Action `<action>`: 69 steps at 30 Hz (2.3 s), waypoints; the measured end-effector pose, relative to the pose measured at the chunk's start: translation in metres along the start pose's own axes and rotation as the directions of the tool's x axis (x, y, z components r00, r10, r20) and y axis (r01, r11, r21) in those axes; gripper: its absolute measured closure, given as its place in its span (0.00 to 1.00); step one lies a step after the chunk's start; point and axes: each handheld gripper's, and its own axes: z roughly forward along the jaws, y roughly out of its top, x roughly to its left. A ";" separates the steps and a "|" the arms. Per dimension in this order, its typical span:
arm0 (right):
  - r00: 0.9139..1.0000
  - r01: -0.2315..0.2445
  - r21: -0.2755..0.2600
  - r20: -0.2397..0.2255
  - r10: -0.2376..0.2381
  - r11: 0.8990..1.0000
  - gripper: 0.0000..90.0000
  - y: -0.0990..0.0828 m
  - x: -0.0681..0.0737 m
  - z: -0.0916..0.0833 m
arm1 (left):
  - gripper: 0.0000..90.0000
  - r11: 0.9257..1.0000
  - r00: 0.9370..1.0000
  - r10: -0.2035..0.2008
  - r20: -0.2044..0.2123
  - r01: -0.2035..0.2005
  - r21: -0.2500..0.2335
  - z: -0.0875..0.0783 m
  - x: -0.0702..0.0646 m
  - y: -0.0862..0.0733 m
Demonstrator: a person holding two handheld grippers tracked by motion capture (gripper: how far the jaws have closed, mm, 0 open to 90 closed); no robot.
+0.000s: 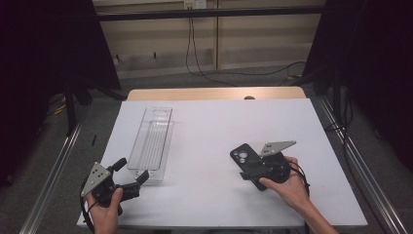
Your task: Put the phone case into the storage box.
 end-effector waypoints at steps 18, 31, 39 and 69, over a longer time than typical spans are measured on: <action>0.994 -0.066 -0.068 0.080 0.072 0.995 0.10 0.011 -0.015 -0.003 | 0.04 1.000 1.000 0.000 0.002 0.000 0.000 -0.001 0.001 0.000; 0.972 -0.119 0.017 0.206 0.113 0.993 0.07 0.008 -0.034 -0.001 | 0.04 1.000 1.000 -0.001 0.003 0.001 -0.001 -0.001 0.001 0.000; 0.977 -0.154 0.105 0.163 0.136 0.982 0.04 0.010 -0.040 0.011 | 0.04 1.000 1.000 -0.001 0.004 0.001 -0.002 -0.001 0.001 0.000; 0.980 -0.139 0.369 0.185 0.074 0.919 0.06 0.016 -0.044 0.041 | 0.04 1.000 1.000 -0.005 0.005 0.005 -0.008 -0.001 0.001 0.000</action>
